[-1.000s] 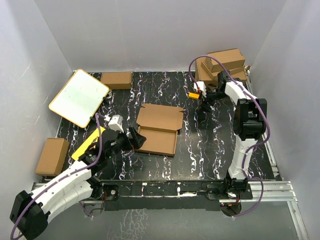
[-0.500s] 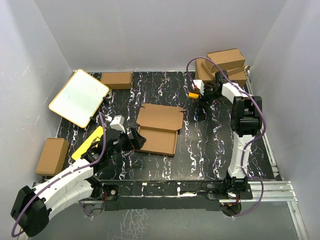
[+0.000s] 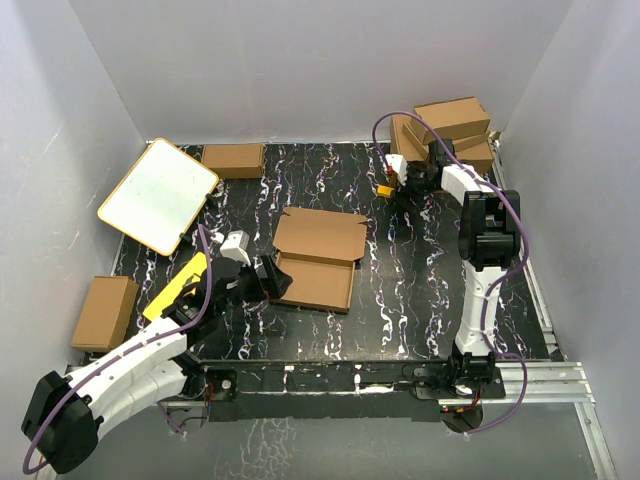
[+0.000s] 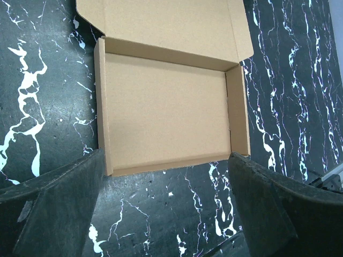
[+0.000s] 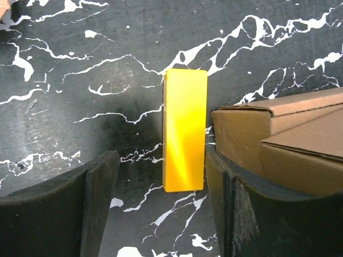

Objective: Fold the paper box

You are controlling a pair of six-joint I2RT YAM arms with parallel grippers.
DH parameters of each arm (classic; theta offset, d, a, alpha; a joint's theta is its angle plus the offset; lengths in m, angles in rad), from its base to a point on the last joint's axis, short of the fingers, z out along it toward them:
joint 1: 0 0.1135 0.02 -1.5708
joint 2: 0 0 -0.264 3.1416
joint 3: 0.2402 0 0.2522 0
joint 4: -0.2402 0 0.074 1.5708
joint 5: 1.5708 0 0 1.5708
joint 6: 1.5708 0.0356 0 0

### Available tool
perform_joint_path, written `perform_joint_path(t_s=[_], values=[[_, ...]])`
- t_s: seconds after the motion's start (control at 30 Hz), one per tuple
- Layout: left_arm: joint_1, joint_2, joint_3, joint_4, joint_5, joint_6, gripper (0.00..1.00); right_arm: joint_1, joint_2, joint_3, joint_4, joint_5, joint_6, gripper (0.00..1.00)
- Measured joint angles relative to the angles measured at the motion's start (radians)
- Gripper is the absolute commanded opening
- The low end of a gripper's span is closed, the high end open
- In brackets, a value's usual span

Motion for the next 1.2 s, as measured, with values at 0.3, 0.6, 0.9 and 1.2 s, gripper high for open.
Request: perform_joint_path(t_s=[0.3,0.6,0.9,1.2], values=[[0.000,0.002,0.000,-0.006,0.000,0.000,0.95,0.000,0.008,0.010,-0.003,0.008,-0.004,0.54],[0.000,-0.006,0.000,-0.021,-0.007,0.000,0.95,0.000,-0.005,-0.009,-0.054,-0.046,-0.100,0.52],[0.000,-0.012,0.000,-0.024,-0.007,-0.002,0.95,0.001,-0.023,-0.058,0.045,-0.034,0.135,0.64],[0.000,-0.019,0.000,-0.027,-0.006,-0.004,0.95,0.021,-0.024,-0.076,0.103,0.010,0.288,0.67]])
